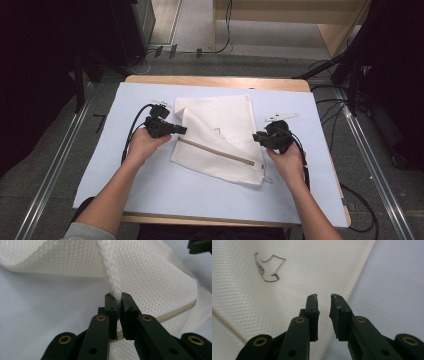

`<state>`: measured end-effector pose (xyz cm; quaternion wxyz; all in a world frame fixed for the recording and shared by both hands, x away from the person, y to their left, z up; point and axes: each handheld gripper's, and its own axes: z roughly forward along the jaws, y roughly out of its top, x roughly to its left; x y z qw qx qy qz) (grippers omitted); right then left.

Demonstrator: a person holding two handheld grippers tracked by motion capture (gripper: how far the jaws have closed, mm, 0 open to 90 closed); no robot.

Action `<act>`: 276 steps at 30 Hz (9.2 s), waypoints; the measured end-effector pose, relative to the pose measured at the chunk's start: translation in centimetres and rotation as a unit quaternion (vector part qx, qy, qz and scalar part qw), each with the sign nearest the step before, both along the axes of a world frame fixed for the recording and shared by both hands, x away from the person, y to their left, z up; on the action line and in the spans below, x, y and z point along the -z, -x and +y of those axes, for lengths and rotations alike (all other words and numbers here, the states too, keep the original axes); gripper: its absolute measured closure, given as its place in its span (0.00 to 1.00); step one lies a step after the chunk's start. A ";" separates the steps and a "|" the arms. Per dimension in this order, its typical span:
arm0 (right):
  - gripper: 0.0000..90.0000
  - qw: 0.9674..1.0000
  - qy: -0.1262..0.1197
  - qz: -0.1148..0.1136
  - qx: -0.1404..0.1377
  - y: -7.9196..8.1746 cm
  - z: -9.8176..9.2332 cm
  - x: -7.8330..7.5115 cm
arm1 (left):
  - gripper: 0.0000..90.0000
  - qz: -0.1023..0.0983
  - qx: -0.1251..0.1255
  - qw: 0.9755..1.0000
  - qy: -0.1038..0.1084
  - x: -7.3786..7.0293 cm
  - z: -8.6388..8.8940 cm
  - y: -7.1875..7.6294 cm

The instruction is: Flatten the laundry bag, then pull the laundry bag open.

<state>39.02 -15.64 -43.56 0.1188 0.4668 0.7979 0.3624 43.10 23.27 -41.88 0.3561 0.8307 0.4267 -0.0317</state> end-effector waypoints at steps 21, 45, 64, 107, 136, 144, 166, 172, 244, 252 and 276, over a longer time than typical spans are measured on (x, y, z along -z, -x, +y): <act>0.75 0.999 0.024 0.038 0.004 -1.8 1.0 2.9 | 0.97 0.015 -0.013 1.000 -0.023 0.6 2.5 4.0; 0.99 0.999 0.025 0.029 0.031 -1.0 -0.8 2.9 | 0.97 0.043 -0.013 0.999 -0.029 2.2 1.7 3.2; 0.81 0.999 -0.003 0.012 0.033 0.1 -1.3 1.3 | 0.63 -0.025 -0.030 0.998 -0.039 0.0 3.2 5.0; 0.99 0.998 -0.027 0.047 -0.011 8.2 -2.4 0.3 | 0.51 -0.060 0.058 0.996 -0.013 -1.3 -4.0 5.7; 1.00 0.997 -0.016 0.076 -0.016 7.7 -0.7 1.9 | 0.66 -0.023 0.108 0.994 -0.013 -0.2 -9.3 6.4; 1.00 0.996 -0.008 0.089 -0.019 7.1 -0.4 2.6 | 0.67 -0.013 0.128 0.992 -0.017 0.3 -11.4 6.6; 1.00 0.997 0.007 0.069 -0.044 7.1 -0.3 3.0 | 0.89 0.019 0.161 0.986 -0.035 1.4 -16.5 6.6; 1.00 0.997 0.014 0.061 -0.051 7.2 -0.2 3.0 | 0.92 0.024 0.165 0.985 -0.052 1.9 -17.8 6.7; 1.00 0.997 0.028 0.048 -0.044 7.6 0.2 3.1 | 0.99 0.082 0.126 0.986 -0.071 3.0 -21.1 5.8; 1.00 0.997 0.017 0.064 -0.035 7.7 0.3 2.8 | 0.99 0.097 0.117 0.987 -0.057 3.3 -20.9 5.5; 1.00 0.998 0.049 0.040 -0.020 8.2 1.0 2.9 | 0.99 0.087 0.138 0.985 -0.057 3.4 -20.8 5.5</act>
